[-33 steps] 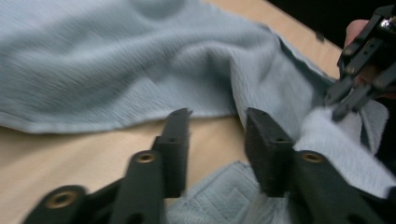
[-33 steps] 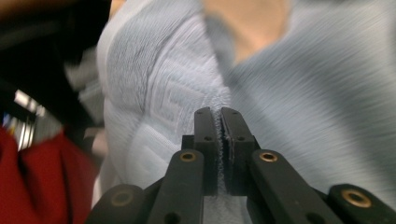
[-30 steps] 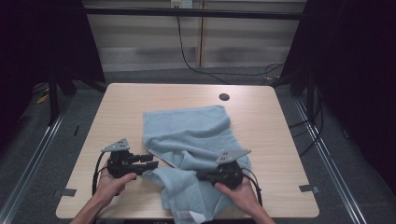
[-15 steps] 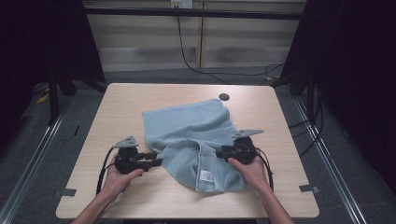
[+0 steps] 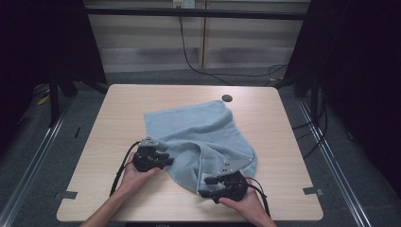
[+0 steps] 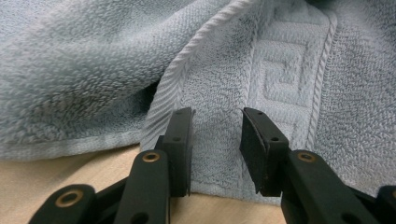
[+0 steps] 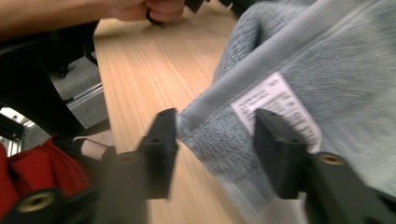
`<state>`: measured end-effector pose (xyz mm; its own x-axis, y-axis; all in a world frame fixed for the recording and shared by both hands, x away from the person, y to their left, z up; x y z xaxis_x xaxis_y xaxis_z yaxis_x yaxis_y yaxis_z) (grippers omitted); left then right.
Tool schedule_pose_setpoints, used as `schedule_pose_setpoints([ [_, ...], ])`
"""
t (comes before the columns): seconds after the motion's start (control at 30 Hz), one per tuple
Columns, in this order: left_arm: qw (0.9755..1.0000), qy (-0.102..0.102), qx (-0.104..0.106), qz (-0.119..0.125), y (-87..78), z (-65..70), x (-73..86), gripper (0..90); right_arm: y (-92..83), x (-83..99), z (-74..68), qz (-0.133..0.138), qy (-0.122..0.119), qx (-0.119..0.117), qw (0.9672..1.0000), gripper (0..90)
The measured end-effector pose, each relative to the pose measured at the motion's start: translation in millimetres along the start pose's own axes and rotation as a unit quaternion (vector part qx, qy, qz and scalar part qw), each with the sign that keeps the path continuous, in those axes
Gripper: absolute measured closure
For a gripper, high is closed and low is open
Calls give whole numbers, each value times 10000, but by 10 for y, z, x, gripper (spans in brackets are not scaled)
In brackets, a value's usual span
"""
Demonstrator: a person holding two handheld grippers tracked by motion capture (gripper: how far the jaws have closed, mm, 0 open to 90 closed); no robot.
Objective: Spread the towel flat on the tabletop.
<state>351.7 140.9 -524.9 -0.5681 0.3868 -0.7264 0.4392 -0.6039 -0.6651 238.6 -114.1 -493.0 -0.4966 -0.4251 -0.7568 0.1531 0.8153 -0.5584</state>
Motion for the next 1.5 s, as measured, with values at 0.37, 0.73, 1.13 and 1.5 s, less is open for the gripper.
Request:
schedule_pose_setpoints([
  [0.37,9999,-69,-93,46,-23,-73,11,633,331,48,30,-349,-424,490,9973,418],
  [0.73,9996,-158,-238,56,-88,-208,35,636,-78,-94,113,544,-52,186,9983,781],
  [1.13,9990,-75,-310,324,-261,-294,28,618,-933,-124,815,1447,733,1302,9781,808],
  [1.5,9994,123,-149,303,-226,-310,-20,404,-902,20,1104,1215,981,1604,9746,810],
])
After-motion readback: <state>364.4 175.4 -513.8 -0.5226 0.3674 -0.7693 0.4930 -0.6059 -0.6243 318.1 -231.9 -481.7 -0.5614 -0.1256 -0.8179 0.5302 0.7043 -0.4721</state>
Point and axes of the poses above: each handheld gripper's, and its own axes: y roughly forward along the jaws, x roughly out of its underside, z roughly to its right, the point moved 3 cm from there along y, roughly forward along the jaws, and after that the axes turned 8 degrees about -x, right-handed, at the moved point
